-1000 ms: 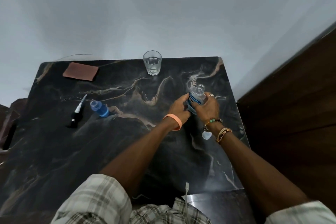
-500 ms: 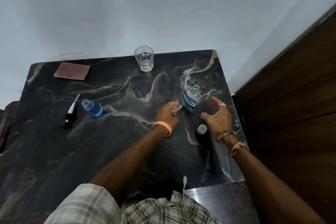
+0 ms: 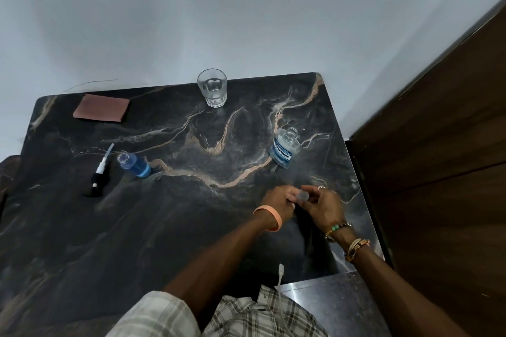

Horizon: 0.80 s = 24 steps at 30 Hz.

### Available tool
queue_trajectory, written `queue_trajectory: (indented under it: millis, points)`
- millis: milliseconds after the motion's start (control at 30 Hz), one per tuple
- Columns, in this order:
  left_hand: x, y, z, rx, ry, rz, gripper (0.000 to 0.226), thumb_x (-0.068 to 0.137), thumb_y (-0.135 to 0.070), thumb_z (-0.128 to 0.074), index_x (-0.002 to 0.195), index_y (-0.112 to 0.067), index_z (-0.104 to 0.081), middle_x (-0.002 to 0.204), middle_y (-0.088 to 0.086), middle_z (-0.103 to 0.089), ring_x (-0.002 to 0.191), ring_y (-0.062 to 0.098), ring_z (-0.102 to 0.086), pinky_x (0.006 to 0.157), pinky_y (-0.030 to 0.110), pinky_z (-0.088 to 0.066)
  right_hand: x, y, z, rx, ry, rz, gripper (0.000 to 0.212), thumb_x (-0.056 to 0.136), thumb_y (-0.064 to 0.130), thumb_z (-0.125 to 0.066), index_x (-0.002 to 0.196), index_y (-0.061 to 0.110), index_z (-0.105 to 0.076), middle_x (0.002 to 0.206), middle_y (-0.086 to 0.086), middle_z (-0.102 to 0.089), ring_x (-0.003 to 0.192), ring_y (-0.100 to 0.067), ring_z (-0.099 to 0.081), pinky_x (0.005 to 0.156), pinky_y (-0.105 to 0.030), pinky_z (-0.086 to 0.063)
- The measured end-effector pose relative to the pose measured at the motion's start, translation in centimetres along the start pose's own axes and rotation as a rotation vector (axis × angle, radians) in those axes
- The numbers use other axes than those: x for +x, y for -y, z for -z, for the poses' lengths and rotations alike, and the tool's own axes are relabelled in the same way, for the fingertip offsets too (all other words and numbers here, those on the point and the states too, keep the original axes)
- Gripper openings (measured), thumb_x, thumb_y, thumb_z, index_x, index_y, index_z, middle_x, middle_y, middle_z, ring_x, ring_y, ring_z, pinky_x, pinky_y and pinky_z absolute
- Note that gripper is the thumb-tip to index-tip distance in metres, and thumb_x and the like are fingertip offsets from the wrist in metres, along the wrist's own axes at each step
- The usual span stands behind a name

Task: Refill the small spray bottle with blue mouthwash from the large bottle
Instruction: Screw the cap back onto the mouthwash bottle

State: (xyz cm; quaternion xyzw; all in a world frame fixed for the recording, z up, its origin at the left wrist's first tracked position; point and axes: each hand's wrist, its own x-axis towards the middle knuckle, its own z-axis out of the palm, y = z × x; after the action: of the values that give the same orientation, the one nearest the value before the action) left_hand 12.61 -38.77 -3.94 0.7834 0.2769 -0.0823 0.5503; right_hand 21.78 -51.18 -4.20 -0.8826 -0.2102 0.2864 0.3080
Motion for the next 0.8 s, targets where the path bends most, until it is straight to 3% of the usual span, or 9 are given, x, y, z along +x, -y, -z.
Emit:
queue_trajectory:
  millis: [100, 200, 300, 433, 567, 800]
  points:
    - [-0.6, -0.8, 0.3, -0.028, -0.062, -0.055, 0.041, 0.081, 0.008, -0.054, 0.110, -0.017, -0.069, 0.096, -0.001, -0.071, 0.091, 0.011, -0.066, 0.092, 0.034, -0.053, -0.4, 1.2, 0.4, -0.132, -0.088, 0.056, 0.038, 0.082, 0.025, -0.076, 0.119, 0.018, -0.068, 0.105, -0.001, -0.072, 0.093, -0.013, -0.068, 0.080, -0.027, -0.054]
    - [-1.3, -2.8, 2.0, -0.028, -0.155, -0.191, 0.037, 0.083, 0.003, -0.058, 0.114, -0.016, -0.067, 0.105, 0.002, -0.069, 0.098, 0.012, -0.064, 0.093, 0.036, -0.052, -1.2, 3.5, 2.0, -0.210, -0.250, 0.282, 0.035, 0.083, 0.012, -0.073, 0.118, 0.013, -0.067, 0.109, -0.008, -0.067, 0.095, -0.024, -0.065, 0.081, -0.024, -0.045]
    - [-2.1, -6.3, 4.9, 0.012, -0.268, -0.388, 0.035, 0.083, -0.002, -0.064, 0.116, -0.015, -0.065, 0.103, 0.001, -0.067, 0.094, 0.010, -0.063, 0.089, 0.031, -0.053, -1.6, 7.4, 4.7, -0.216, -0.388, 0.437, 0.035, 0.087, 0.011, -0.068, 0.122, 0.012, -0.064, 0.114, -0.011, -0.062, 0.099, -0.025, -0.061, 0.081, -0.029, -0.047]
    - [-2.6, -10.2, 9.3, 0.049, -0.430, -0.574, 0.032, 0.083, 0.001, -0.064, 0.113, -0.010, -0.068, 0.097, 0.002, -0.067, 0.089, 0.012, -0.064, 0.084, 0.030, -0.055, -1.0, 12.8, 7.7, -0.180, -0.480, 0.553, 0.035, 0.091, 0.014, -0.066, 0.125, 0.012, -0.063, 0.118, -0.011, -0.062, 0.106, -0.020, -0.057, 0.084, -0.023, -0.044]
    - [-1.6, -11.5, 11.8, 0.102, -0.465, -0.517, 0.030, 0.084, -0.002, -0.064, 0.113, -0.012, -0.069, 0.098, 0.003, -0.067, 0.089, 0.014, -0.066, 0.085, 0.035, -0.055, 1.0, 15.9, 8.2, -0.218, -0.430, 0.548, 0.035, 0.092, 0.012, -0.062, 0.127, 0.011, -0.062, 0.123, -0.011, -0.061, 0.114, -0.024, -0.056, 0.093, -0.032, -0.046]
    - [-0.5, -10.1, 12.5, 0.238, -0.401, -0.400, 0.023, 0.086, -0.004, -0.064, 0.106, -0.013, -0.071, 0.096, 0.003, -0.068, 0.088, 0.016, -0.064, 0.084, 0.038, -0.055, 2.4, 15.7, 6.8, -0.312, -0.288, 0.508, 0.037, 0.093, 0.012, -0.060, 0.130, 0.011, -0.060, 0.124, -0.010, -0.060, 0.116, -0.024, -0.054, 0.094, -0.029, -0.043]
